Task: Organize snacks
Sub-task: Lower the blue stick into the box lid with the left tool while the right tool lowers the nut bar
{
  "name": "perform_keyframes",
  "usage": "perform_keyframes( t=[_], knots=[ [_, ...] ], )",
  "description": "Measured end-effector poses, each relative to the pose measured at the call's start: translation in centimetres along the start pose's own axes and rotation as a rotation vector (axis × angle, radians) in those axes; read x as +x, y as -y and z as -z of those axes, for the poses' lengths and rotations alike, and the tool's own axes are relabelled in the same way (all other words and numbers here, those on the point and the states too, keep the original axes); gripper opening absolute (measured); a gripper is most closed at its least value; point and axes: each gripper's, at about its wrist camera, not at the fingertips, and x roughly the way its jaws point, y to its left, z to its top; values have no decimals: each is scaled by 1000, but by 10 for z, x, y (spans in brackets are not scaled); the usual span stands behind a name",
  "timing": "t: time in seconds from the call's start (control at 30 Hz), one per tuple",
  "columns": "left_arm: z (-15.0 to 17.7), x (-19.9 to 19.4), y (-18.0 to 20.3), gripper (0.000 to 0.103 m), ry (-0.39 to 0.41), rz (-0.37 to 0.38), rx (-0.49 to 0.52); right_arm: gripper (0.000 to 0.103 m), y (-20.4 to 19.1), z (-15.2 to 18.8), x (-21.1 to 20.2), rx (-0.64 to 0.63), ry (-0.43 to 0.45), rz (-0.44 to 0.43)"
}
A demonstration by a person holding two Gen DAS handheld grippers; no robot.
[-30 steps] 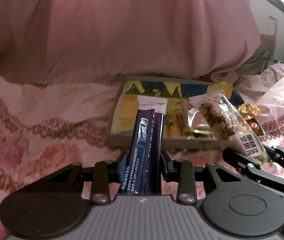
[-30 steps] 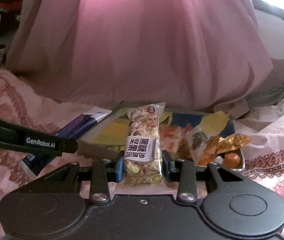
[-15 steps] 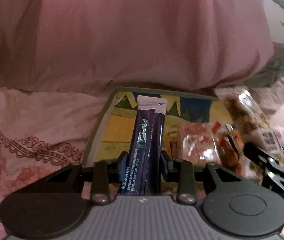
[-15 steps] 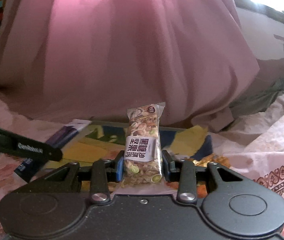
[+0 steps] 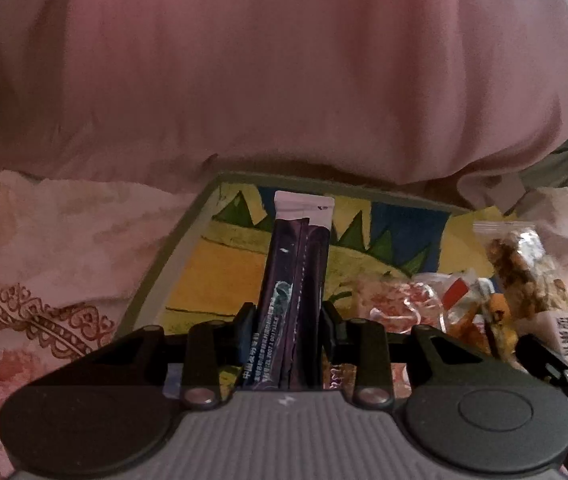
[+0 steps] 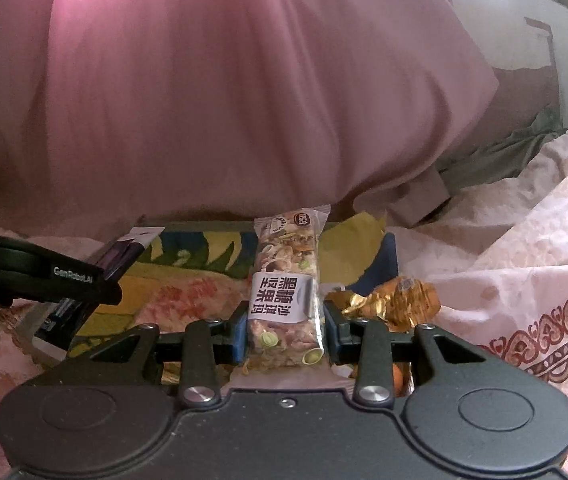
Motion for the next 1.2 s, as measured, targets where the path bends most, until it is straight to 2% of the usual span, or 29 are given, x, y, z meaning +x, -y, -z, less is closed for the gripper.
perform_keyframes(
  t=[0.23, 0.63, 1.2],
  knots=[
    [6, 12, -3, 37, -28, -12, -27, 39, 4, 2, 3, 29, -30, 8],
    [11, 16, 5, 38, -64, -2, -19, 39, 11, 4, 10, 54, -79, 16],
    [11, 20, 6, 39, -78, -4, -9, 40, 13, 6, 12, 63, -89, 22]
  ],
)
